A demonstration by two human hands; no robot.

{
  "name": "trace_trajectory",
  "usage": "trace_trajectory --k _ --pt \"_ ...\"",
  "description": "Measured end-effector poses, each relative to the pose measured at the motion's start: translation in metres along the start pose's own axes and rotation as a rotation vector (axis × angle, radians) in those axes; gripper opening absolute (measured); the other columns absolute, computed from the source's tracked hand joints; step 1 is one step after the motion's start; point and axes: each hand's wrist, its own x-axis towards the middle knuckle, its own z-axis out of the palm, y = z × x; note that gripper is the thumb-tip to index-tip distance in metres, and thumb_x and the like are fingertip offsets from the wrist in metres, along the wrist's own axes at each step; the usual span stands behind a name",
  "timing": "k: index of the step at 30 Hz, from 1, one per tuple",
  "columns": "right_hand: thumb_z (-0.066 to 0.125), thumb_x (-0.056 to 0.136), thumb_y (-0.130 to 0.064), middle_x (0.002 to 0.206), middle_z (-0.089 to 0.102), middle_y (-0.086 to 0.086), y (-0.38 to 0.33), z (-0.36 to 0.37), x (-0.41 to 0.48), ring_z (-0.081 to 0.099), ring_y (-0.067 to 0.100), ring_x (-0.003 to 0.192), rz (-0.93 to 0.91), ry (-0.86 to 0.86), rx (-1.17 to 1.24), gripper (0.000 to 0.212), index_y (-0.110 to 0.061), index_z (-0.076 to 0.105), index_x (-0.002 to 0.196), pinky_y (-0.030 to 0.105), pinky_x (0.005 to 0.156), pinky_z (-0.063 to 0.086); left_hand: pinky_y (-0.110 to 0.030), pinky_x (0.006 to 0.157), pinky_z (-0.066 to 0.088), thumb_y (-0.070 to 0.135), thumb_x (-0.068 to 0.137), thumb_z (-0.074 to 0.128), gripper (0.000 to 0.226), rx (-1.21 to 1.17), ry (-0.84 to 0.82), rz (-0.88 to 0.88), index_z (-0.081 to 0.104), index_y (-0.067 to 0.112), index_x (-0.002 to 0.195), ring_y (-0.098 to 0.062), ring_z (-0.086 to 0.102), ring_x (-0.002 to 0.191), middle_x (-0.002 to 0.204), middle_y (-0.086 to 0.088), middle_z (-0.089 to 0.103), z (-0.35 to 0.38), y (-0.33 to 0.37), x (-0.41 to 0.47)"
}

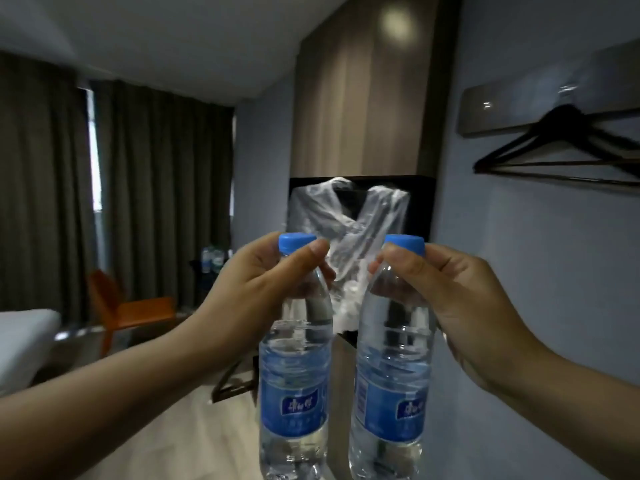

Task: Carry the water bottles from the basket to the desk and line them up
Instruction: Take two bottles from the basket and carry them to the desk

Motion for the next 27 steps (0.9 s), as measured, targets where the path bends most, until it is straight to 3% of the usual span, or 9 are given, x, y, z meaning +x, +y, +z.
trace_trajectory --k 3,8,14,20,24,27 --pt "0.068 0.066 -0.04 0.088 0.075 0.008 0.028 0.019 0.037 0.072 0.022 0.087 -0.025 -0.074 0.047 0.041 -0.01 0.074 0.093 0.029 0.083 0.056 -0.023 0.071 0.057 0.039 0.08 0.053 0.034 0.093 0.061 -0.004 0.065 0.009 0.091 -0.019 0.07 0.077 0.084 -0.008 0.072 -0.024 -0.016 0.012" --pt "0.069 0.067 -0.039 0.086 0.075 0.009 0.066 0.042 0.103 0.073 0.021 0.085 -0.041 -0.2 0.131 0.036 -0.01 0.073 0.09 0.03 0.082 0.057 -0.031 0.071 0.059 0.043 0.086 0.056 0.042 0.204 0.159 -0.027 0.062 0.002 0.094 -0.03 0.069 0.079 0.086 -0.018 0.069 -0.056 -0.045 0.042" --pt "0.069 0.066 -0.042 0.085 0.074 0.01 0.115 0.072 0.17 0.072 0.022 0.083 -0.048 -0.317 0.198 0.039 -0.008 0.073 0.087 0.035 0.083 0.058 -0.025 0.062 0.055 0.044 0.081 0.054 0.037 0.285 0.28 -0.074 0.065 0.009 0.091 -0.02 0.068 0.07 0.078 -0.008 0.07 -0.092 -0.088 0.065" --pt "0.069 0.07 -0.037 0.086 0.074 0.009 0.177 0.12 0.23 0.072 0.02 0.082 0.004 -0.348 0.214 0.034 -0.008 0.072 0.088 0.032 0.082 0.057 -0.028 0.065 0.058 0.046 0.08 0.054 0.04 0.287 0.348 -0.121 0.065 0.009 0.09 -0.023 0.069 0.073 0.08 -0.009 0.071 -0.144 -0.144 0.091" --pt "0.072 0.067 -0.036 0.082 0.075 0.008 0.211 0.165 0.274 0.072 0.02 0.08 0.02 -0.27 0.264 0.028 -0.012 0.074 0.082 0.032 0.079 0.057 -0.033 0.067 0.058 0.05 0.083 0.055 0.043 0.306 0.386 -0.132 0.065 0.008 0.09 -0.027 0.069 0.074 0.081 -0.012 0.07 -0.19 -0.185 0.118" --pt "0.073 0.064 -0.037 0.082 0.075 0.007 0.228 0.199 0.31 0.072 0.021 0.08 0.021 -0.221 0.286 0.029 -0.013 0.074 0.081 0.038 0.085 0.057 -0.029 0.065 0.056 0.048 0.084 0.056 0.04 0.319 0.406 -0.112 0.066 0.01 0.089 -0.023 0.069 0.075 0.083 -0.011 0.07 -0.233 -0.212 0.144"
